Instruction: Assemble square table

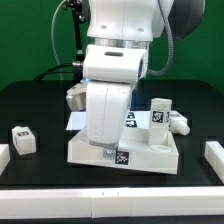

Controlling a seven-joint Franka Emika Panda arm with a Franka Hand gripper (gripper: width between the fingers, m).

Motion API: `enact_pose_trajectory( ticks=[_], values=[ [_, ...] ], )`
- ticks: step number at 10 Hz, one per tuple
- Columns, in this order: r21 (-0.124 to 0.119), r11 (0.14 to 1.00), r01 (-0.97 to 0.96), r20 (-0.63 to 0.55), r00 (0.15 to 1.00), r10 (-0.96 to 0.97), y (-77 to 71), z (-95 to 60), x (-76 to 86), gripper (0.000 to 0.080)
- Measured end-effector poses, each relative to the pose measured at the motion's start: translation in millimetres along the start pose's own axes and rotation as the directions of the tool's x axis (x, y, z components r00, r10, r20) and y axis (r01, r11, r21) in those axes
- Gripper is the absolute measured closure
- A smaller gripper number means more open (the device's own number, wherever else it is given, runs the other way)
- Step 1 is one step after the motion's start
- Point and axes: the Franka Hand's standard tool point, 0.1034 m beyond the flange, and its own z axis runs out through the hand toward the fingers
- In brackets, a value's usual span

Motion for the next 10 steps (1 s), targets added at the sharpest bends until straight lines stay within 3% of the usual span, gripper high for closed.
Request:
enact_pose_trajectory(
  ticks=[3, 7, 10],
  values=[
    [-0.031, 0.998, 0.049, -0.032, 0.998, -0.05, 25.2, 1.2, 33.5, 0.0736],
    [-0.027, 0.999, 0.024, -0.031, 0.999, -0.025, 23.8, 3.9, 30.3, 0.0737],
    [-0.025, 1.0, 0.013, -0.045, 0.999, -0.014, 24.4, 14.5, 48.1, 0.0739]
  ],
)
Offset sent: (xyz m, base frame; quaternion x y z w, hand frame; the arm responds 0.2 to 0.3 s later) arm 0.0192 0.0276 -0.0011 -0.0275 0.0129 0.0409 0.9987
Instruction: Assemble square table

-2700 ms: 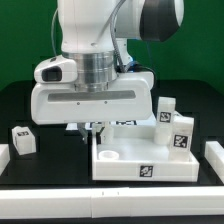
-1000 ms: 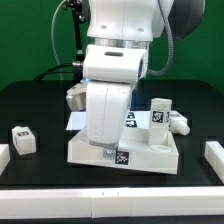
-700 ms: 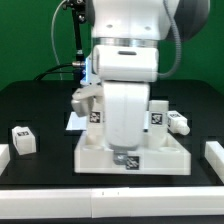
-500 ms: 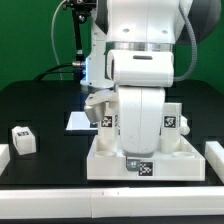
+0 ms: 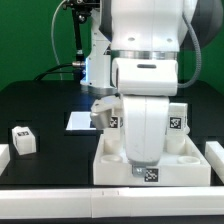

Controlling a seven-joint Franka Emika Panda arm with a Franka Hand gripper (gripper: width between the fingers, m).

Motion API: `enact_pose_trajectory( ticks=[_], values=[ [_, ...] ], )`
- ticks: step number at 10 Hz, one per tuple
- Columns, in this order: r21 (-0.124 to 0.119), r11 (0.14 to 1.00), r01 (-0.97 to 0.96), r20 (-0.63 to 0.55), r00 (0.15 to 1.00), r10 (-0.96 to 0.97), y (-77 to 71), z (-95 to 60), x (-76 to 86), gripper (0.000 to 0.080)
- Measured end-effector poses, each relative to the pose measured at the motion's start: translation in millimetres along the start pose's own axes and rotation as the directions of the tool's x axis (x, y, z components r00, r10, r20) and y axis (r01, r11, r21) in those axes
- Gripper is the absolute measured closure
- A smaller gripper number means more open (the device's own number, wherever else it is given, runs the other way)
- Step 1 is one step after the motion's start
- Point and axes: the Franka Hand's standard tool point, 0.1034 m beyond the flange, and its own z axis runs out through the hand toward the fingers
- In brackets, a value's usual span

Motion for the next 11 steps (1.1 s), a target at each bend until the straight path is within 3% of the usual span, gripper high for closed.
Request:
enact_pose_trajectory(
  ticks=[4, 9, 10, 11],
  values=[
    [-0.01, 1.0, 0.023, -0.017, 1.0, -0.023, 7.4, 5.6, 26.7, 0.0739],
    [-0.014, 0.999, 0.039, -0.01, 0.999, -0.039, 9.4, 6.4, 27.7, 0.0739],
    [-0.013, 0.999, 0.038, -0.01, 0.999, -0.038, 9.3, 6.5, 27.2, 0.0647],
    [0.002, 0.999, 0.038, -0.008, 0.999, -0.038, 4.9, 6.3, 27.0, 0.0647]
  ],
)
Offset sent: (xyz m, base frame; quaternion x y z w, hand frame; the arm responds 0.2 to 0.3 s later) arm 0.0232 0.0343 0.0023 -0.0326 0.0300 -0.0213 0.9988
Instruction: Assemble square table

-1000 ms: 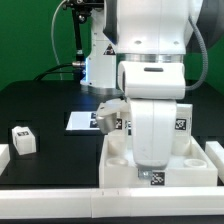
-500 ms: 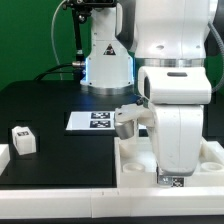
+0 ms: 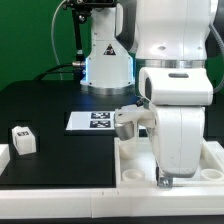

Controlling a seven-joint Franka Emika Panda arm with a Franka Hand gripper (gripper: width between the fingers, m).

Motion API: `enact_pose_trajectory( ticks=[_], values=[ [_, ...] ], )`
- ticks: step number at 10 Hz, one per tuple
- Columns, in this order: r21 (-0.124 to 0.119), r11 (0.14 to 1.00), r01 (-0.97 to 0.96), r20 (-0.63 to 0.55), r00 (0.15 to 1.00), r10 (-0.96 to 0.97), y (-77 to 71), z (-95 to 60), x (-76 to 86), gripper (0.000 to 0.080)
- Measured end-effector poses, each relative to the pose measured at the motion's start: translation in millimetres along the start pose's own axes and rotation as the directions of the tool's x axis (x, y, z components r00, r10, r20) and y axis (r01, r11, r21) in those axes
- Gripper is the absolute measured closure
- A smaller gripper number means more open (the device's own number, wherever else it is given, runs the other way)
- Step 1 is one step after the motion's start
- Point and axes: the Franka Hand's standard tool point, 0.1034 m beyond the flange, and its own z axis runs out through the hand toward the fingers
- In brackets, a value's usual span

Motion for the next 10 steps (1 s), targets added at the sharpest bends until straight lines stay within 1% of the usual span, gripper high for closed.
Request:
enact_pose_trajectory(
  ticks=[1, 2, 3, 4, 5, 6, 8, 10],
  values=[
    [0.005, 0.999, -0.033, 0.004, 0.999, 0.033, 0.1, -6.2, 1.8, 0.0471],
    [-0.018, 0.998, -0.066, 0.008, 0.998, 0.066, 6.2, -23.6, 5.8, 0.0303],
    [-0.027, 0.991, -0.129, 0.007, 0.992, 0.129, 3.0, -37.0, 9.8, 0.0303],
    [-0.034, 0.978, -0.207, 0.003, 0.978, 0.207, -7.4, -55.6, 15.7, 0.0188],
    [-0.037, 0.969, -0.245, 0.002, 0.969, 0.245, -21.9, -72.8, 19.7, 0.0159],
    [-0.037, 0.944, -0.329, -0.005, 0.944, 0.329, -28.9, -82.4, 22.2, 0.0159],
    [-0.03, 0.898, -0.439, -0.006, 0.899, 0.439, -29.4, -77.2, 21.0, 0.0151],
    [-0.029, 0.838, -0.545, -0.01, 0.838, 0.545, -30.6, -77.2, 21.1, 0.015]
  ],
)
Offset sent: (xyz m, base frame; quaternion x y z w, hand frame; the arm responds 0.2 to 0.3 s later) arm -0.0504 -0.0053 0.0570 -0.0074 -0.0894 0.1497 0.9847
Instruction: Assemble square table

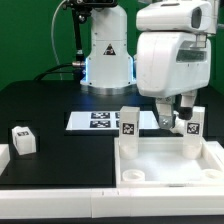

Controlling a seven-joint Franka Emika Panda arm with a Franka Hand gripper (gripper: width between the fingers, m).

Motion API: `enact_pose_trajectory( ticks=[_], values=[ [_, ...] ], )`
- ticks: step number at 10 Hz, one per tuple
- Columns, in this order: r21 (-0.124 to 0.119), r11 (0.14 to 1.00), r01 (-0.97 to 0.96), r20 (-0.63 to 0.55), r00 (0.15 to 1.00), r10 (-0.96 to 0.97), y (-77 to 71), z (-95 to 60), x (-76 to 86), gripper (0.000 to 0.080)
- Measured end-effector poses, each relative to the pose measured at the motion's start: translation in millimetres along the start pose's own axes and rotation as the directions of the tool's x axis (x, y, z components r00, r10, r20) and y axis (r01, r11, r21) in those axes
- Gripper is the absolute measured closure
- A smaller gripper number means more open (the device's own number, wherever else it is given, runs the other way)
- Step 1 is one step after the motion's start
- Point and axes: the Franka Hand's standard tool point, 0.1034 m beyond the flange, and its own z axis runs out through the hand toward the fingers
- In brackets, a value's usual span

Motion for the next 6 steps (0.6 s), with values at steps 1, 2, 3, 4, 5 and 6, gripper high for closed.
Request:
enact_pose_trajectory(
  ticks=[1, 2, 3, 4, 5, 6],
  values=[
    [0.009, 0.985, -0.173, -0.006, 0.985, 0.173, -9.8, -1.4, -7.8, 0.015],
    [0.026, 0.952, -0.304, 0.019, 0.952, 0.304, -26.7, -12.1, -15.1, 0.015],
    [0.035, 0.919, -0.393, 0.037, 0.919, 0.392, -44.8, -28.7, -17.8, 0.015],
    [0.035, 0.882, -0.47, 0.035, 0.883, 0.469, -58.8, -40.6, -19.1, 0.015],
    [0.033, 0.828, -0.559, 0.034, 0.829, 0.558, -73.9, -44.3, -18.2, 0.015],
    [0.035, 0.835, -0.548, 0.037, 0.836, 0.547, -73.9, -42.9, -18.5, 0.015]
  ],
)
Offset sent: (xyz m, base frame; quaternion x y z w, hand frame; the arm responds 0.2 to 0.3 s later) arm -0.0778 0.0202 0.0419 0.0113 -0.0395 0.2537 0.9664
